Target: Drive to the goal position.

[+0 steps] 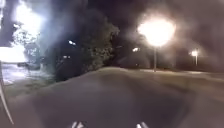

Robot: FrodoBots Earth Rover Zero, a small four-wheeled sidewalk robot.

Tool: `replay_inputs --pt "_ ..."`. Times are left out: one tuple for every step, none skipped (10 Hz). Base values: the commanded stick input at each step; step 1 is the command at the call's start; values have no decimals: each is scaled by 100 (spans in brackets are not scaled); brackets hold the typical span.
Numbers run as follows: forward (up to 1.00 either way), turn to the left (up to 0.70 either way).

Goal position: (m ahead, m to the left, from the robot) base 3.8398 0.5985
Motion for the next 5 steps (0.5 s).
replay_inputs --pt "50 0" --pt "50 0" --pt "50 0" --pt "50 0" --pt "50 0"
